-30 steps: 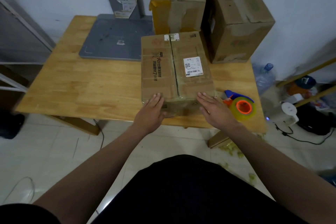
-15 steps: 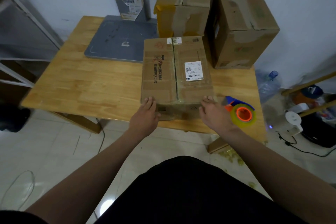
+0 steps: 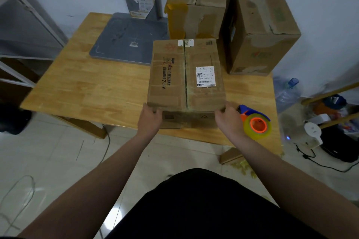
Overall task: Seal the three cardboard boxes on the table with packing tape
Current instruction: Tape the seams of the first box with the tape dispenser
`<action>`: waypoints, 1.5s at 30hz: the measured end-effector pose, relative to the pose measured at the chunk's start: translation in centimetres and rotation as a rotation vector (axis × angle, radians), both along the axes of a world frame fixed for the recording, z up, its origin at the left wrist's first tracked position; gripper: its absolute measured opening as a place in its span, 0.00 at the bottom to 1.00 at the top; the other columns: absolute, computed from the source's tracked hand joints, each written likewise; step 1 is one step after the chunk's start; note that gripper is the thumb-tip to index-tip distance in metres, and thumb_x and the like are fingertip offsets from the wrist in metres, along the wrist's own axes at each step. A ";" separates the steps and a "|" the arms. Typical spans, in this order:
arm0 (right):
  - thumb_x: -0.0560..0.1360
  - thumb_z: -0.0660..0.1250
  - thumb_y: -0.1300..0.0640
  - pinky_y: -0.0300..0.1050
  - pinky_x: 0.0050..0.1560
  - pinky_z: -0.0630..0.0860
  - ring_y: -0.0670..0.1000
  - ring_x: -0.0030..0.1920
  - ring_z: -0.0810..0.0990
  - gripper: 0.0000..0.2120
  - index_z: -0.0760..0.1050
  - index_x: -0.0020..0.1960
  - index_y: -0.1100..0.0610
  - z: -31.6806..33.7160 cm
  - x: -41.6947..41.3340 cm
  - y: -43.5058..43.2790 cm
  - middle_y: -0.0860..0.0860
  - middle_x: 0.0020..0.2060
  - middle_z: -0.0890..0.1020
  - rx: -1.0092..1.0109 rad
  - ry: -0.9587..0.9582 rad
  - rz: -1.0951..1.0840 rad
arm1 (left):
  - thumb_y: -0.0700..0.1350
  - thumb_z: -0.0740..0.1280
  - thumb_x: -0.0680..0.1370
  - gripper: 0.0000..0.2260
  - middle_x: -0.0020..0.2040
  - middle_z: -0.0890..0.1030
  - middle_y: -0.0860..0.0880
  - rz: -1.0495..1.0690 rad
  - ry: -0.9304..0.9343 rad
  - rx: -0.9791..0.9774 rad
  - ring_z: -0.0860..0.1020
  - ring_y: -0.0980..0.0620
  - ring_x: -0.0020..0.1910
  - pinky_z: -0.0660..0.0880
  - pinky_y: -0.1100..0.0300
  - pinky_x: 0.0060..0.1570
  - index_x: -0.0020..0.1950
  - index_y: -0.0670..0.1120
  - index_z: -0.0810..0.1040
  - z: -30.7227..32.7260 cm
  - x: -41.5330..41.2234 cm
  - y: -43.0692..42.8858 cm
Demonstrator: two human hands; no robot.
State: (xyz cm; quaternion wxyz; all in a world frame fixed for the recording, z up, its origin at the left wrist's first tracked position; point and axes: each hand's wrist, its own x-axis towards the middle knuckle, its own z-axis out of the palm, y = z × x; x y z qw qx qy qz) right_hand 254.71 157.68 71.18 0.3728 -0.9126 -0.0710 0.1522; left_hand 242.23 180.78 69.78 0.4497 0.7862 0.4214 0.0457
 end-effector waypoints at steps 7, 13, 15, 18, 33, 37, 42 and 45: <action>0.81 0.60 0.56 0.47 0.46 0.69 0.61 0.48 0.77 0.07 0.74 0.46 0.55 -0.1 1.5 0.6 0.54 0.42 0.78 0.228 0.178 -0.276 | 0.55 0.61 0.84 0.27 0.71 0.76 0.42 0.162 0.021 -0.164 0.74 0.40 0.69 0.72 0.47 0.66 0.78 0.41 0.64 -0.6 1.3 0.5; 0.85 0.54 0.51 0.48 0.56 0.68 0.60 0.58 0.74 0.19 0.73 0.68 0.60 0.6 1.4 1.0 0.59 0.63 0.77 0.246 0.303 -0.321 | 0.53 0.65 0.82 0.30 0.76 0.69 0.42 0.199 -0.079 -0.272 0.69 0.40 0.74 0.69 0.40 0.72 0.80 0.42 0.59 -1.2 1.1 -0.4; 0.86 0.51 0.46 0.50 0.66 0.66 0.61 0.69 0.70 0.24 0.66 0.76 0.57 0.8 1.7 1.0 0.57 0.71 0.72 0.229 0.383 -0.309 | 0.49 0.66 0.83 0.29 0.75 0.69 0.44 0.221 -0.122 -0.264 0.70 0.43 0.72 0.70 0.42 0.72 0.79 0.41 0.59 -0.8 1.2 -0.8; 0.85 0.49 0.39 0.55 0.73 0.60 0.62 0.77 0.62 0.31 0.56 0.81 0.57 0.7 2.4 1.2 0.58 0.77 0.64 0.140 0.437 -0.236 | 0.53 0.67 0.82 0.37 0.79 0.60 0.44 0.156 -0.073 -0.211 0.63 0.43 0.77 0.63 0.40 0.75 0.82 0.41 0.51 -0.4 1.0 -1.1; 0.79 0.45 0.28 0.64 0.79 0.41 0.54 0.81 0.37 0.32 0.51 0.80 0.37 -1.5 3.8 6.0 0.43 0.82 0.48 -0.493 -0.293 0.869 | 0.69 0.73 0.69 0.45 0.84 0.49 0.57 -0.634 0.211 0.563 0.43 0.46 0.83 0.45 0.25 0.74 0.81 0.59 0.58 -0.5 5.7 1.4; 0.78 0.45 0.29 0.62 0.79 0.47 0.56 0.82 0.46 0.32 0.53 0.80 0.38 -3.2 3.9 5.7 0.43 0.81 0.55 -0.540 -0.463 0.888 | 0.67 0.78 0.65 0.50 0.84 0.50 0.55 -0.603 0.242 0.574 0.46 0.48 0.83 0.55 0.32 0.74 0.81 0.56 0.60 -1.0 5.9 2.5; 0.79 0.56 0.34 0.62 0.79 0.51 0.58 0.81 0.50 0.34 0.50 0.81 0.40 -4.9 4.1 5.3 0.46 0.81 0.55 -0.577 -0.573 0.911 | 0.52 0.85 0.62 0.49 0.82 0.58 0.46 -0.601 0.083 0.474 0.54 0.45 0.82 0.61 0.43 0.78 0.79 0.48 0.66 -2.1 3.9 5.6; 0.79 0.57 0.34 0.61 0.79 0.51 0.58 0.81 0.50 0.35 0.49 0.81 0.39 -5.4 4.2 5.3 0.45 0.82 0.53 -0.561 -0.595 0.905 | 0.47 0.85 0.63 0.48 0.82 0.59 0.48 -0.613 0.035 0.375 0.57 0.49 0.81 0.60 0.52 0.77 0.79 0.48 0.67 -2.0 2.8 7.8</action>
